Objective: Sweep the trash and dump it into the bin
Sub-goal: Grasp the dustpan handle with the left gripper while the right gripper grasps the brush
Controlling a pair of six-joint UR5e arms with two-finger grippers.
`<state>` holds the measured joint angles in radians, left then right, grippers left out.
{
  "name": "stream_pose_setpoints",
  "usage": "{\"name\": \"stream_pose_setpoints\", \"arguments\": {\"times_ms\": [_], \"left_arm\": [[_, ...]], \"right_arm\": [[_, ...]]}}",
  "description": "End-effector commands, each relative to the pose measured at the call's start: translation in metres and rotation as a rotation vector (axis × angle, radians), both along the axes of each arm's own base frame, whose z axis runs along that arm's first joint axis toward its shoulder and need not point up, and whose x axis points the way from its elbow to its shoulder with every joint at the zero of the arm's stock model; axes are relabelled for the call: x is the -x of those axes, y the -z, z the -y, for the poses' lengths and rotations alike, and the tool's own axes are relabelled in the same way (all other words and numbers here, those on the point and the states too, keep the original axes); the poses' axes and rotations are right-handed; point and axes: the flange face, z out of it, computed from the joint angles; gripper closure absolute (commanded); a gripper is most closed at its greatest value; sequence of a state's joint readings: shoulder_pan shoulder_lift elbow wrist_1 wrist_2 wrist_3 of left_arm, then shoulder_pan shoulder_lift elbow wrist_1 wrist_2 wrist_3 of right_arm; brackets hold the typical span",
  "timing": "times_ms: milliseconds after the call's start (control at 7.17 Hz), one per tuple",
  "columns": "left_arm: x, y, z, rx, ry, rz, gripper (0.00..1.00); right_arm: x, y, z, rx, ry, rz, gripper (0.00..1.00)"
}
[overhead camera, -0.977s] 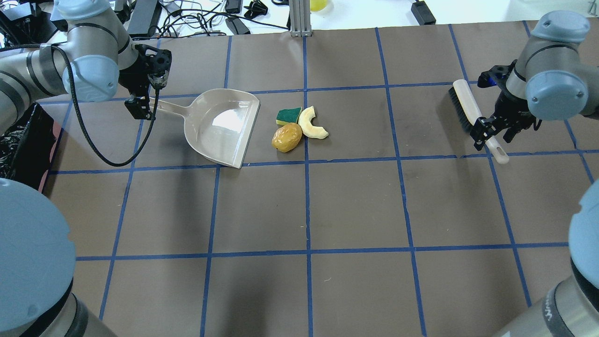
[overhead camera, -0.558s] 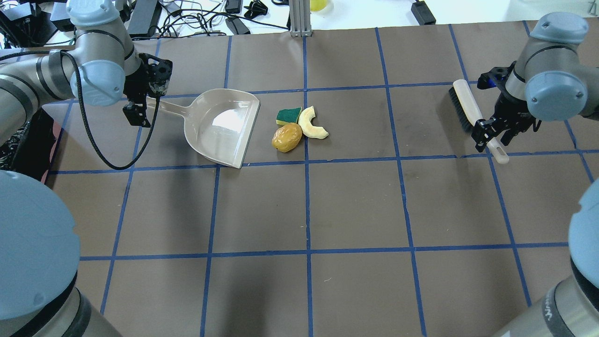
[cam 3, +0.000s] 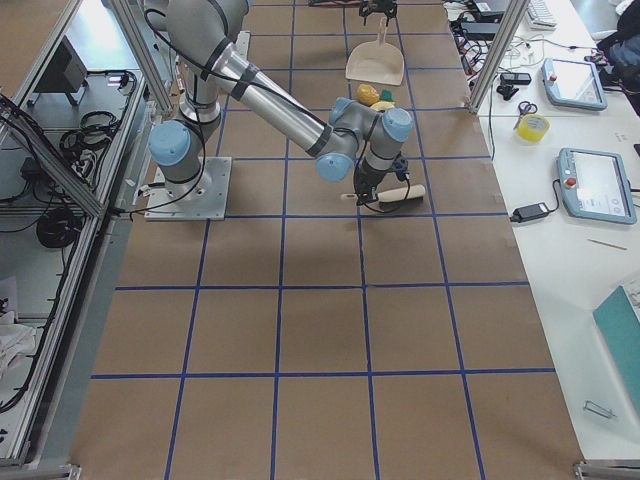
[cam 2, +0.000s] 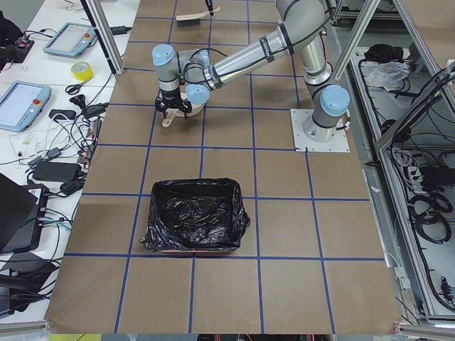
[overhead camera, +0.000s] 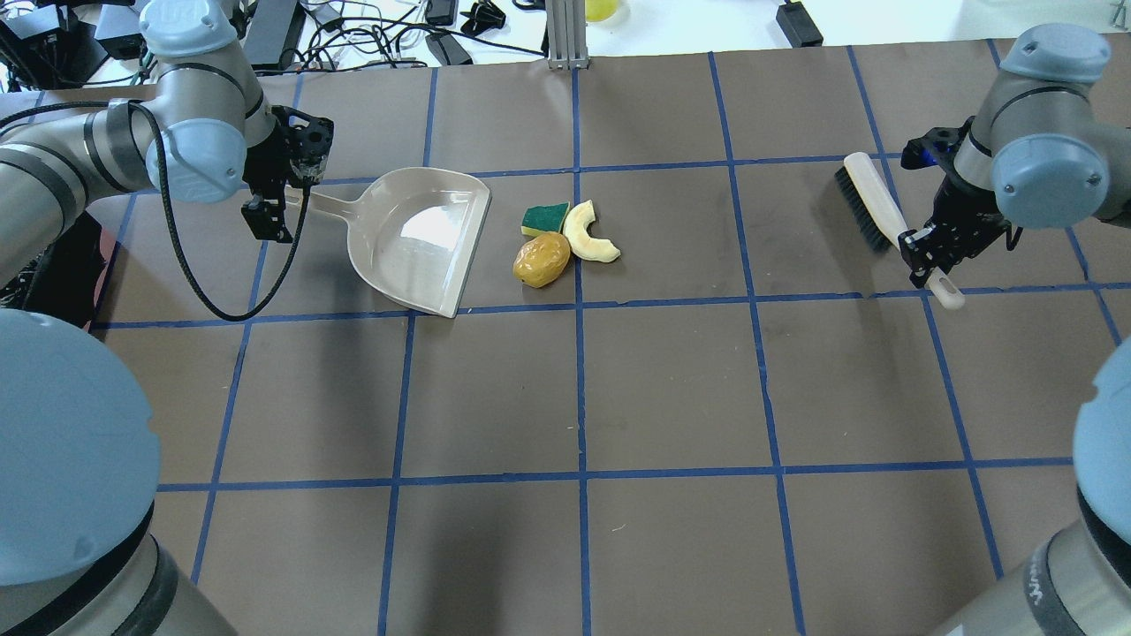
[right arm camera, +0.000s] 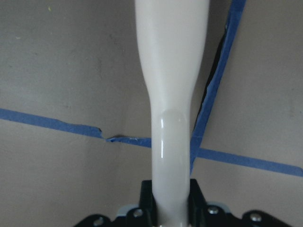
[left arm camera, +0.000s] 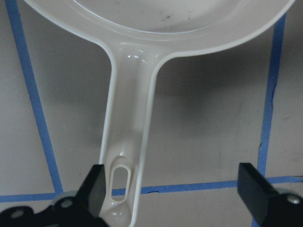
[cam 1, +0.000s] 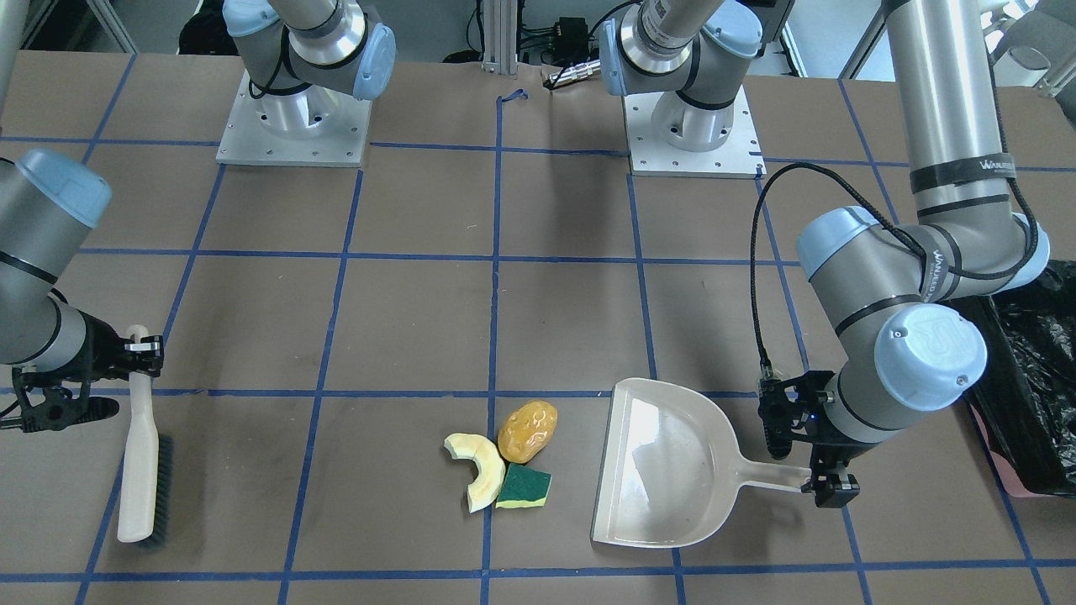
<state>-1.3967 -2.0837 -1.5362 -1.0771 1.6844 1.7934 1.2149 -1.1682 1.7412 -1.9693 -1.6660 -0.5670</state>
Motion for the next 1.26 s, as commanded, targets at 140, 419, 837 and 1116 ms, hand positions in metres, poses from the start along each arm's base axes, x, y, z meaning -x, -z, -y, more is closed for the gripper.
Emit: {"name": "stream_pose_setpoints", "arguments": {"times_ms": [140, 419, 837, 1116], "left_arm": [[0.002, 0.001, 0.001, 0.011, 0.004, -0.012, 0.06], [0.004, 0.009, -0.007, 0.001, 0.004, -0.036, 0.08], [0.004, 0.011, -0.009, 0.063, 0.013, -0.02, 0.21], [0.004, -0.004, -0.004, 0.081, 0.014, -0.016, 0.22]], "right_arm": [[-0.003, -0.007, 0.0, 0.01, 0.028, -0.006, 1.0], [-0.02, -0.01, 0.0, 0.011, 0.108, 0.01, 1.0], [-0.088, -0.014, 0.0, -0.013, 0.197, 0.038, 1.0], [-0.126, -0.021, -0.003, -0.008, 0.233, 0.02, 1.0]]}}
